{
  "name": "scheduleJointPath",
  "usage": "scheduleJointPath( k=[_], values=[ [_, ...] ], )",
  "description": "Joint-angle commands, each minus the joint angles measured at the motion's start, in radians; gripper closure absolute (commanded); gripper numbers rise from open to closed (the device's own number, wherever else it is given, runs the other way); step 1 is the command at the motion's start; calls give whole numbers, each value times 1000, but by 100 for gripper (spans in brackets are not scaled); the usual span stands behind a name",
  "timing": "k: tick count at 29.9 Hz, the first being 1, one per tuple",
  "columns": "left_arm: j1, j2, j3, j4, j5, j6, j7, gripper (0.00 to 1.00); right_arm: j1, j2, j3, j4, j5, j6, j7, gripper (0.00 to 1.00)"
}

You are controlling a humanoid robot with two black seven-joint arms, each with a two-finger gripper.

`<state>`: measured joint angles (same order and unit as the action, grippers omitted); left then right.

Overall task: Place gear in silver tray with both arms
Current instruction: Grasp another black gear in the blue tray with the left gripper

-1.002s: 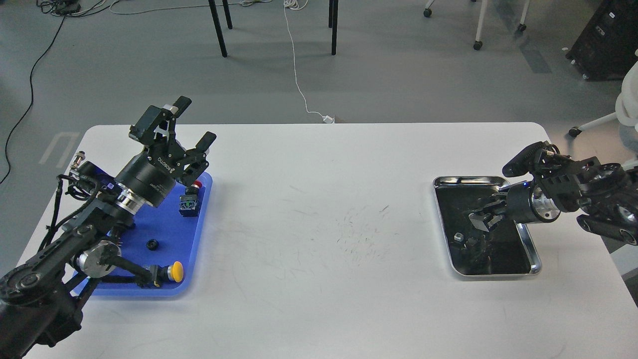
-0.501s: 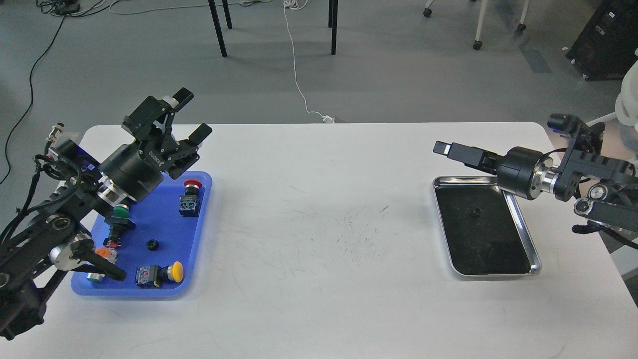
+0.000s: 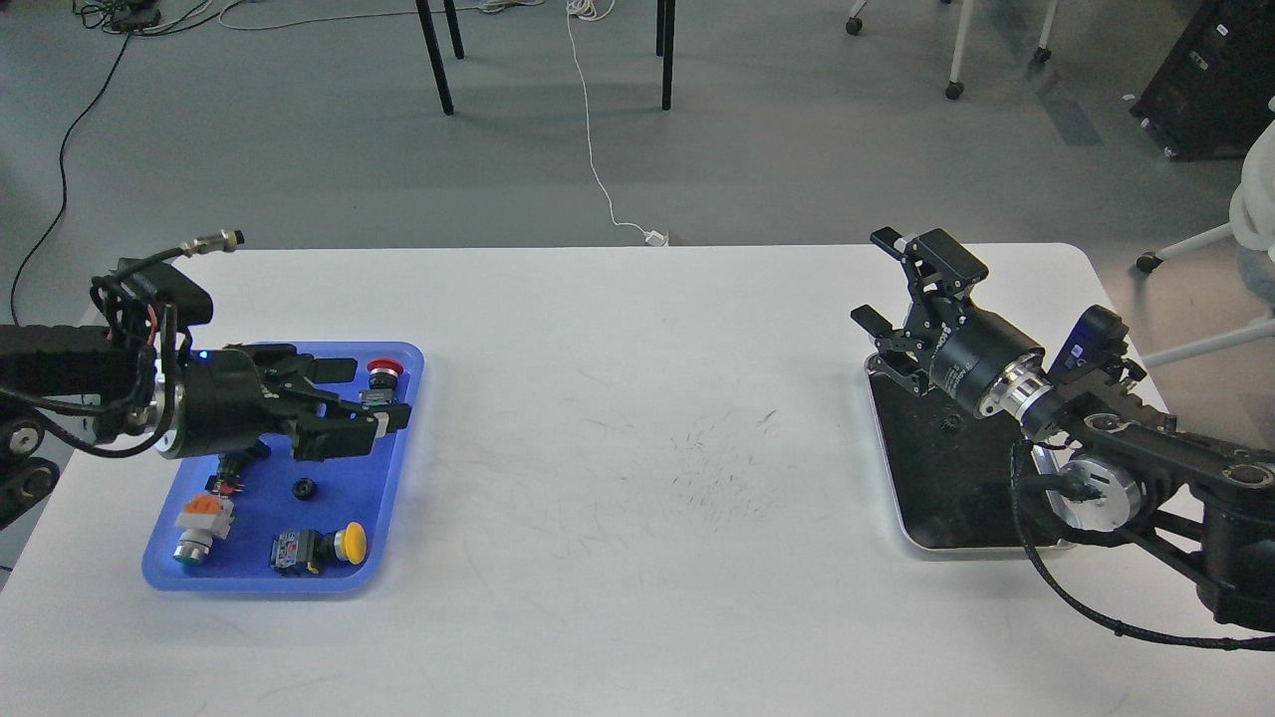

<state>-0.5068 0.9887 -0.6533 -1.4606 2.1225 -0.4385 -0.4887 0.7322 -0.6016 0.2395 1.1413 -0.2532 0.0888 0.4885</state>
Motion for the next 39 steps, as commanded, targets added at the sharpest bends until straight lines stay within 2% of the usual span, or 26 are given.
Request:
scheduleJointPath(
  k=[1,6,9,13,21,26,28,29,30,36,39],
  values=[
    [-36,19,131,37,59,54,0,13,0,0,0,0,-1,0,0,1],
    [-88,11,247,118,59,58,0,21,0,0,1,1,-1,2,0,1],
    [-98,4,262,152,59,58,0,26,1,-1,1,1,0,2,0,1],
    [-98,-25,264,198,59,58,0,37,1,-6,3,3,0,3,0,1],
    [-98,-77,265,261,59,58,0,39,3,-17,3,9,0,5,0,1],
    [-95,-84,265,301,59,58,0,45,3,-17,4,9,0,6,0,1],
    [-95,-84,277,301,59,58,0,56,3,-17,4,9,0,6,0,1],
    [-96,-84,291,301,59,58,0,67,3,-17,6,9,0,6,0,1],
    [-98,-84,299,301,59,60,0,71,3,-17,6,9,0,6,0,1],
    [-98,-97,304,301,59,61,0,69,1,-17,6,11,0,6,0,1],
    [-98,-99,304,302,59,61,0,72,1,-17,6,9,0,6,0,1]
  ],
)
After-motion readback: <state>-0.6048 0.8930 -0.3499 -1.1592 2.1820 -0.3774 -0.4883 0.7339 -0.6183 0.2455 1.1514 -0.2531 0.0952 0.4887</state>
